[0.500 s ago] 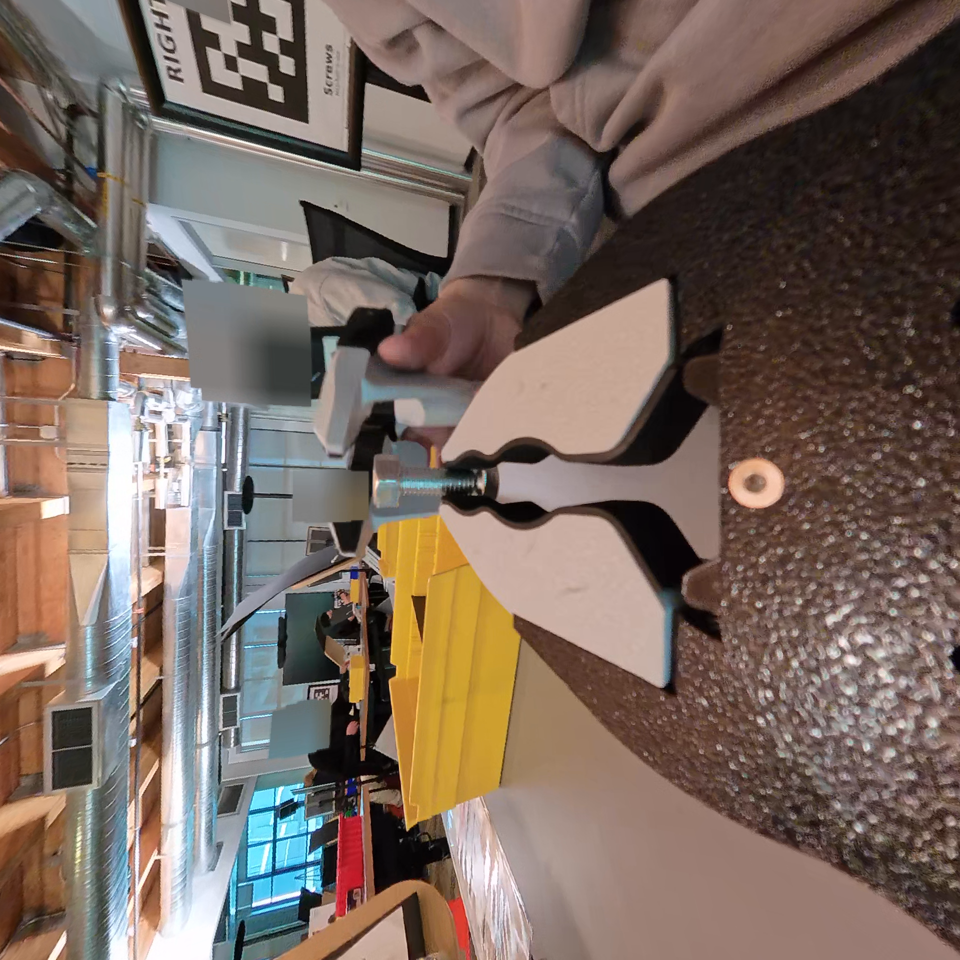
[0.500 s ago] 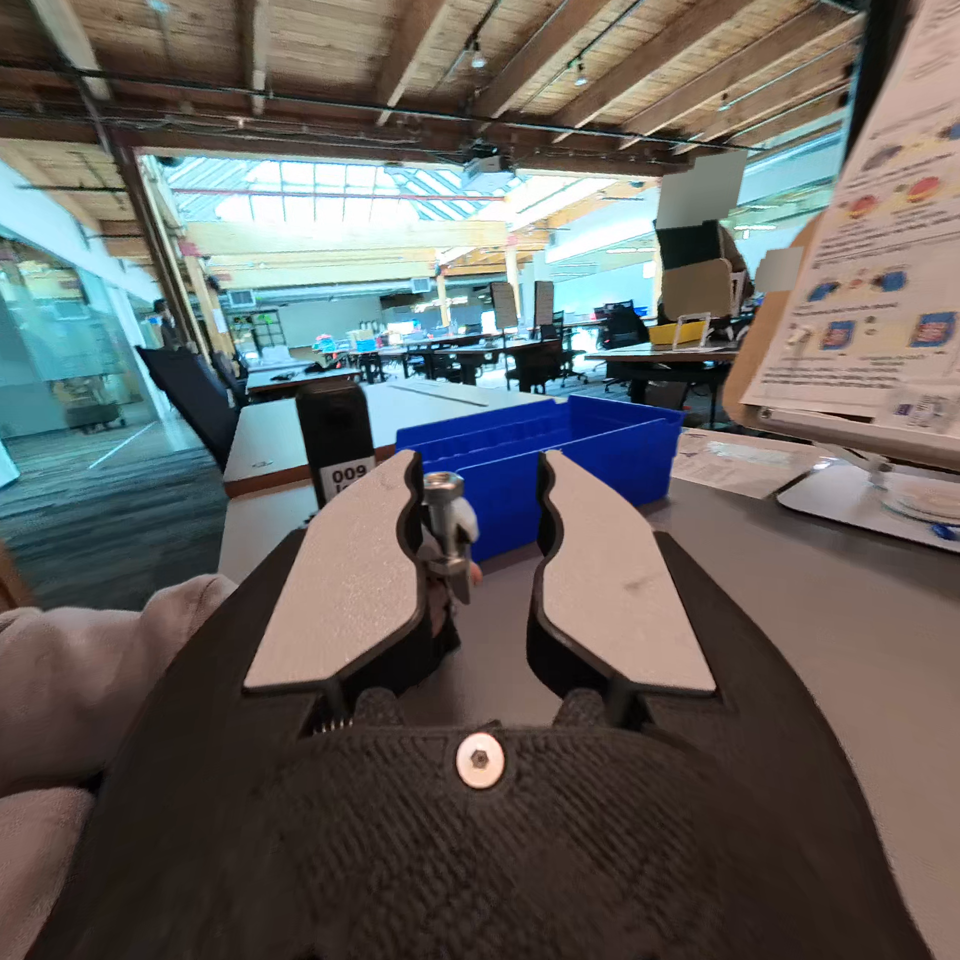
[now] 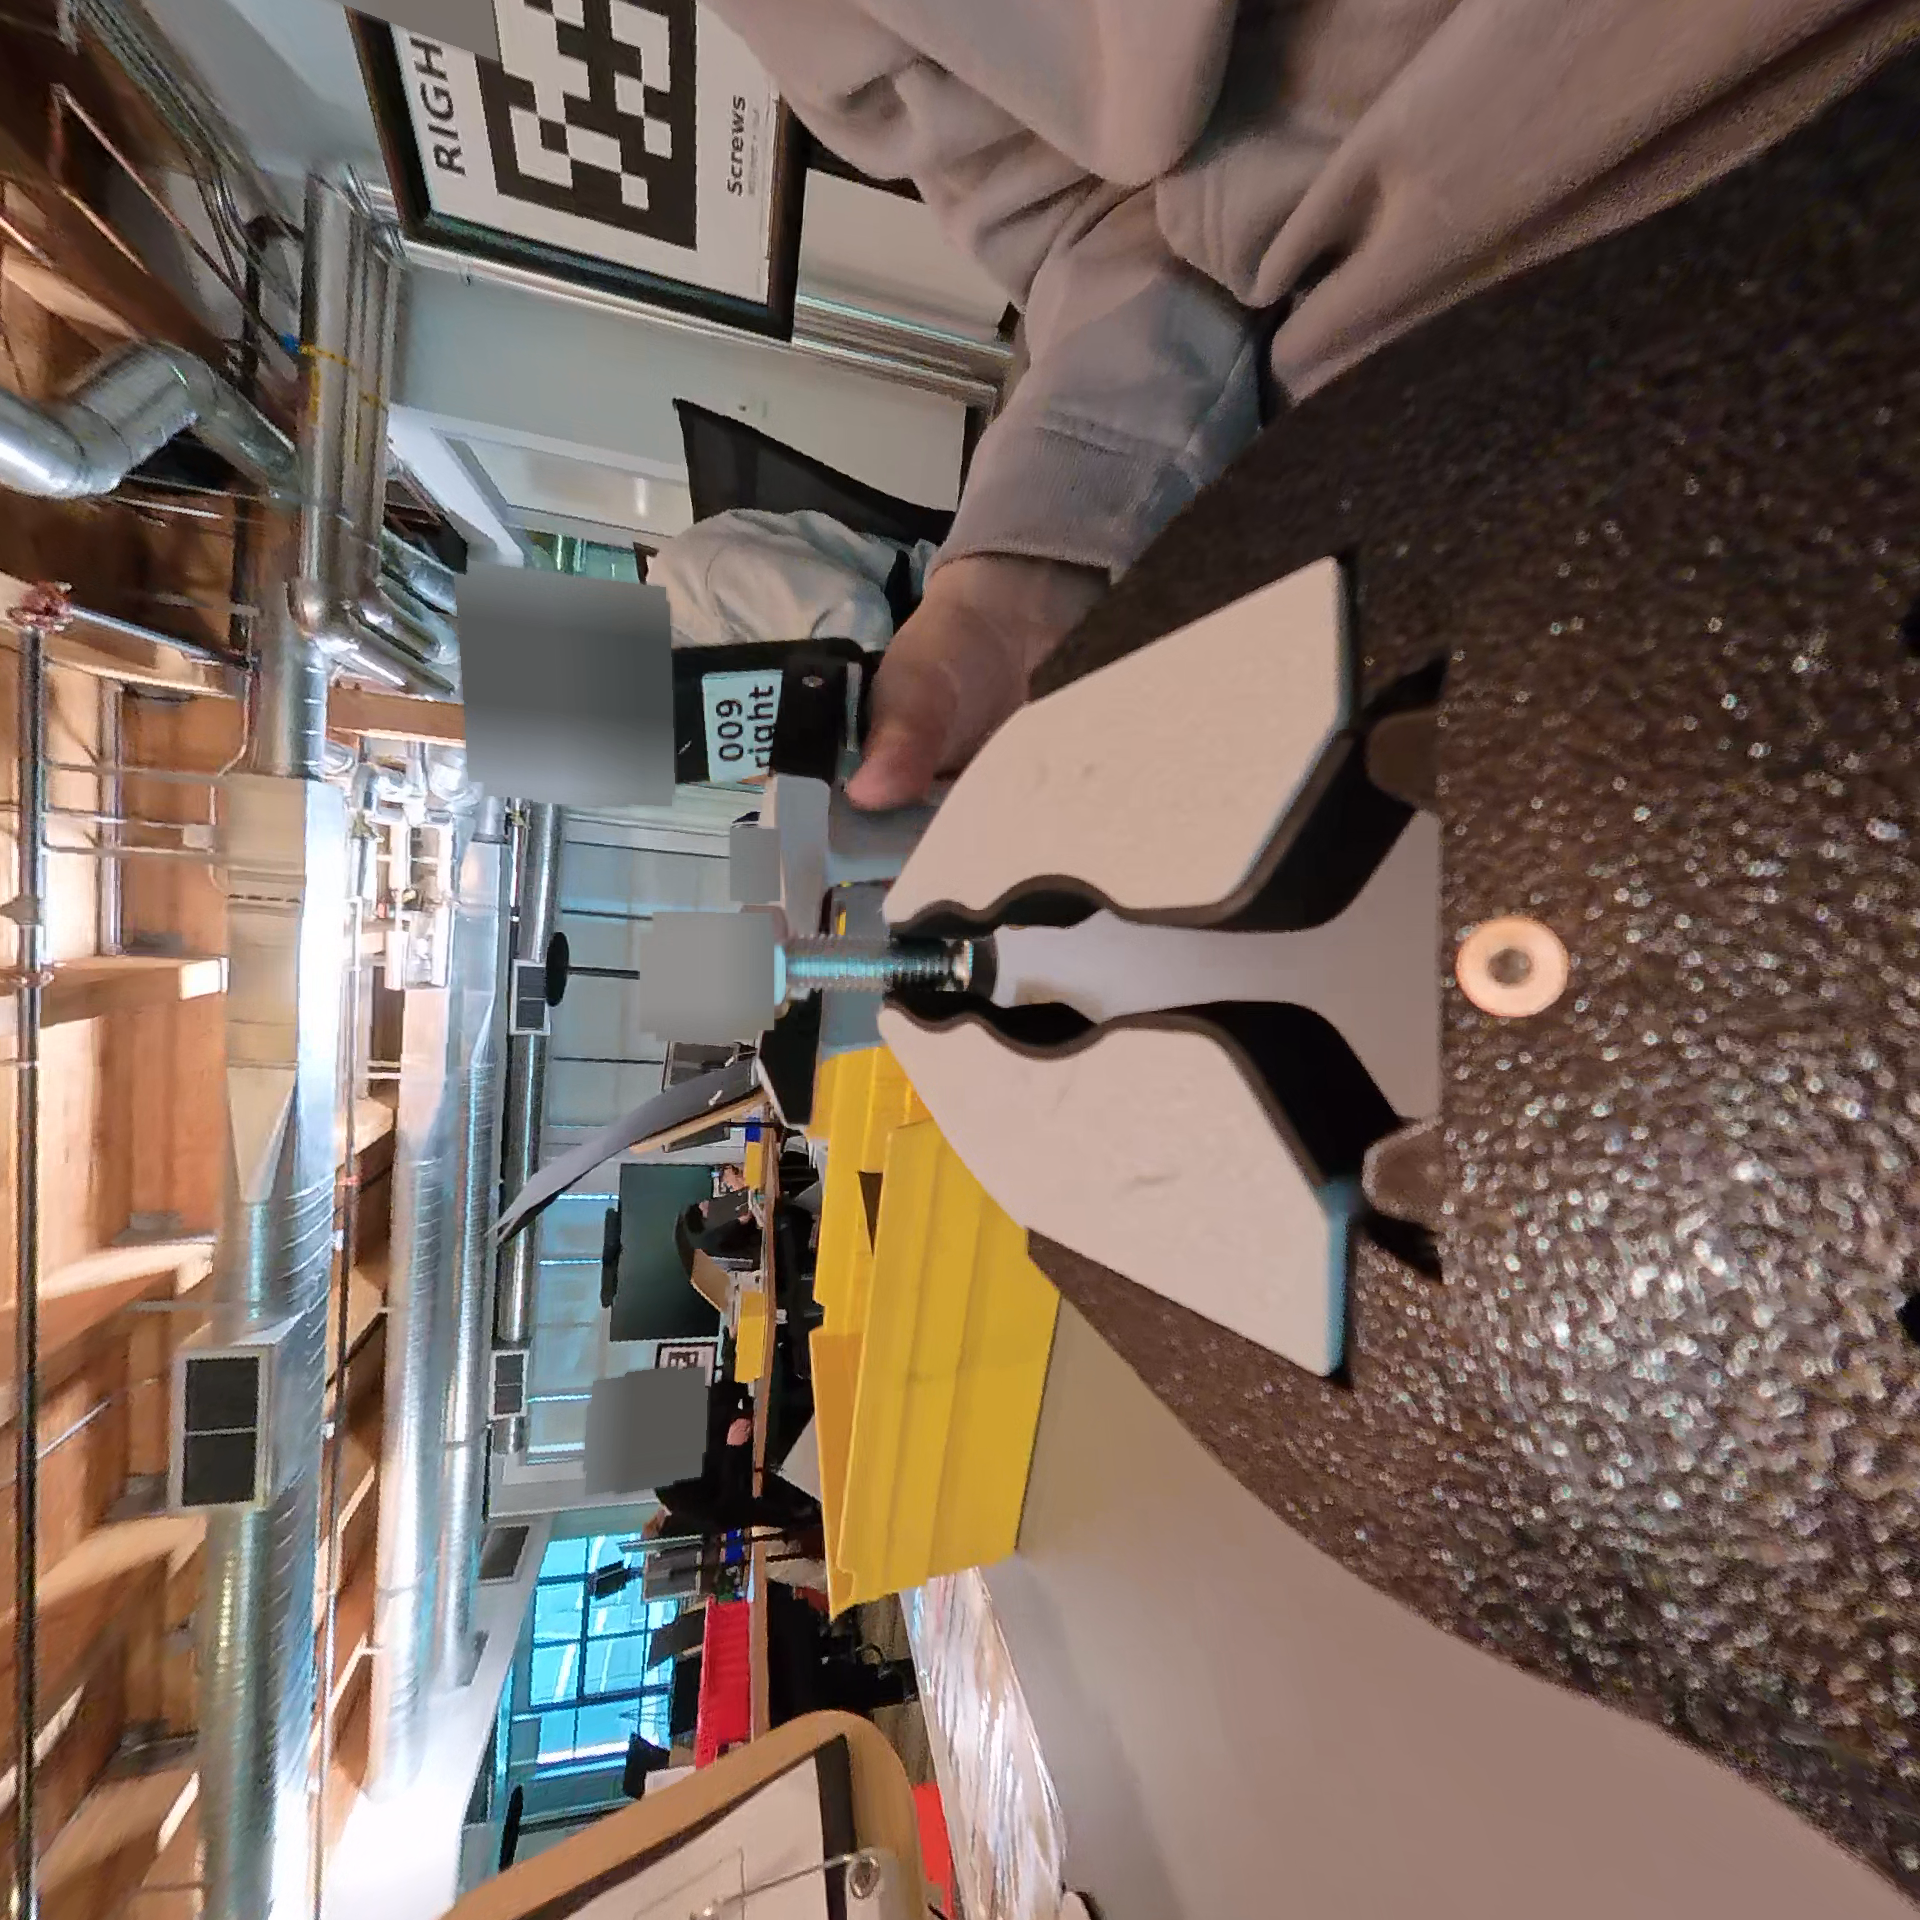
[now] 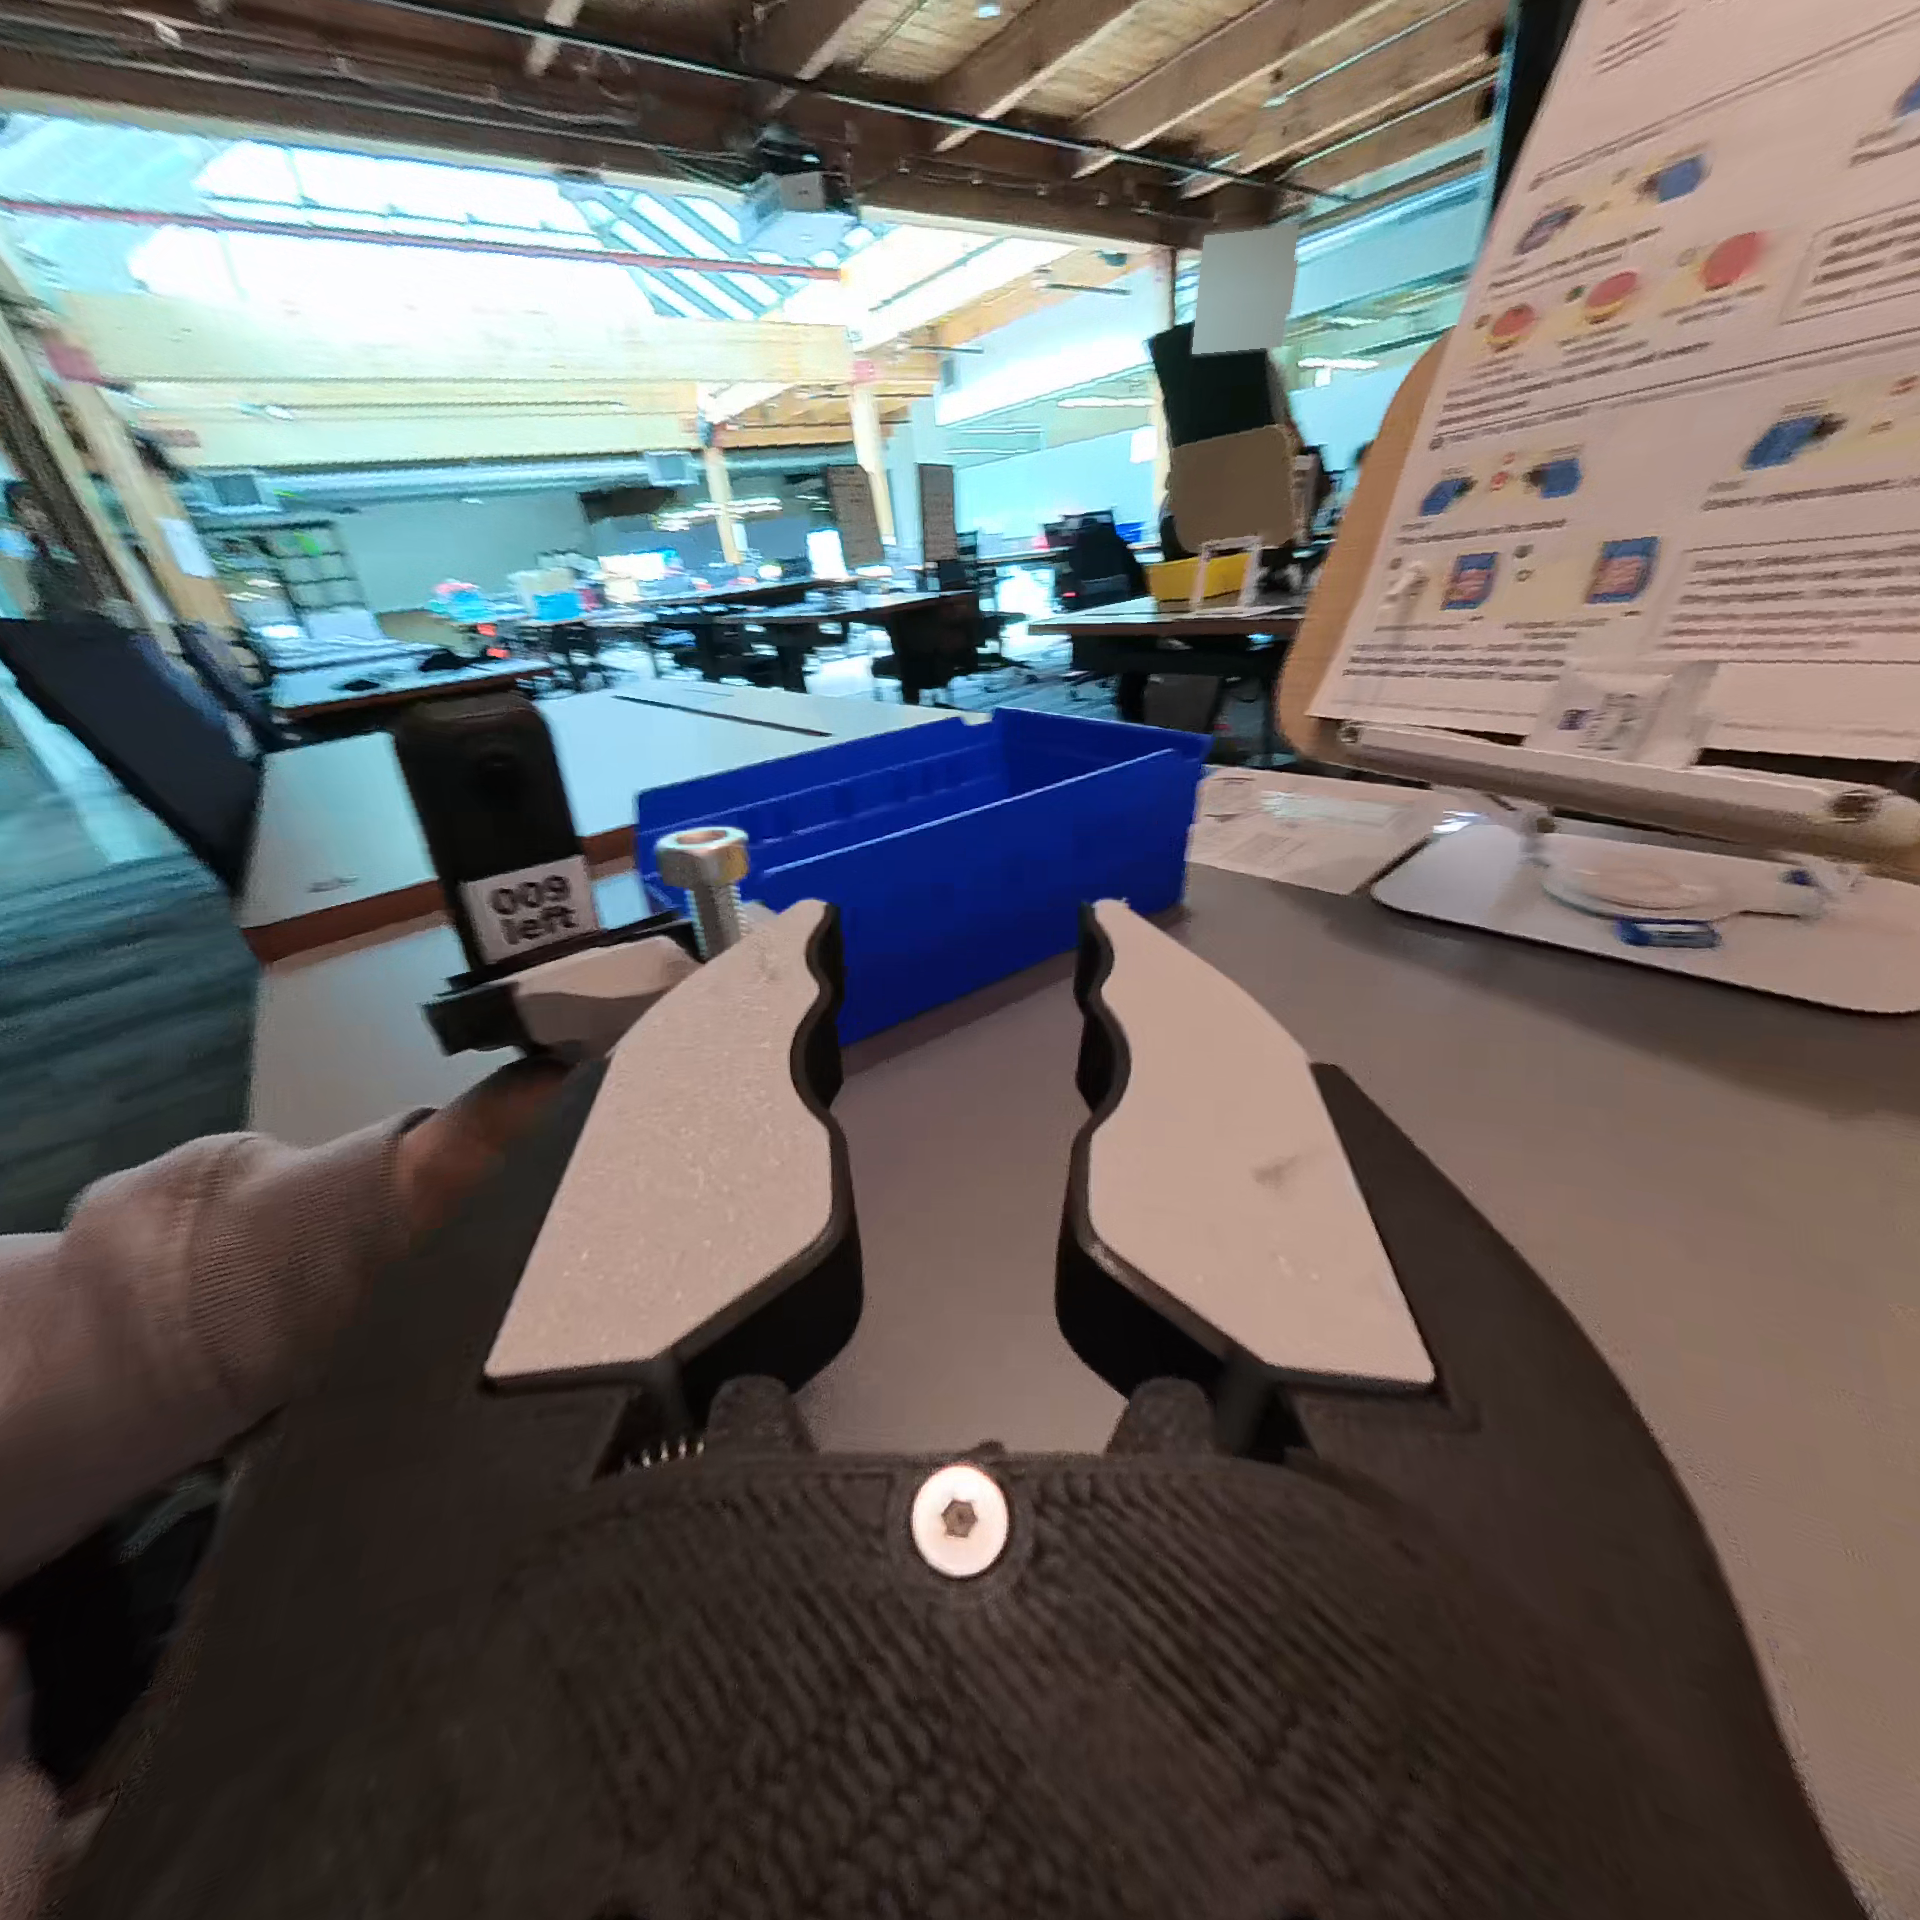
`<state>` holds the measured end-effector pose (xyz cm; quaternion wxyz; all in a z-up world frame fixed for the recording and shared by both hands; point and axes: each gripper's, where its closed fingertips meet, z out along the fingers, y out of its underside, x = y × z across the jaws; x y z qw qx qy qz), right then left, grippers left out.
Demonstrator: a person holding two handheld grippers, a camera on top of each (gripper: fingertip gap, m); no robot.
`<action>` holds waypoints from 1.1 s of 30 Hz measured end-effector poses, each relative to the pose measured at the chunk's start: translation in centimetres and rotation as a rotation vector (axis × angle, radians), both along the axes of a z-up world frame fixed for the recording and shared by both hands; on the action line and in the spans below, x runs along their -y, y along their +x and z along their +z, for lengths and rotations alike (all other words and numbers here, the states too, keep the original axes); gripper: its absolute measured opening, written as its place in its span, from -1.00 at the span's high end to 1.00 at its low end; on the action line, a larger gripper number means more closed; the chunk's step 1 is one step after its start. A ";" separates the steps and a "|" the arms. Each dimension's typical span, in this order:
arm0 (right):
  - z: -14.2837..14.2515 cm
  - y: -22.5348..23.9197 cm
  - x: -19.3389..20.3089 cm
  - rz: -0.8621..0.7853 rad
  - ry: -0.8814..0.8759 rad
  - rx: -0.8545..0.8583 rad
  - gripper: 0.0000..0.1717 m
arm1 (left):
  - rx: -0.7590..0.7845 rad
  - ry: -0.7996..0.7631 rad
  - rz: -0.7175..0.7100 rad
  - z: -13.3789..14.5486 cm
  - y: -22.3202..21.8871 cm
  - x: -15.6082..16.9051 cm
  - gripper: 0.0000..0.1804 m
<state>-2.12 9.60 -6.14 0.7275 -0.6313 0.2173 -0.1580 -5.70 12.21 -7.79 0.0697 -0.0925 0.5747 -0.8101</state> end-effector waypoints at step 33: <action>0.4 -3.6 -3.6 0.121 -0.072 0.124 0.76 | 0.028 0.068 -0.013 -0.6 -0.5 0.9 0.91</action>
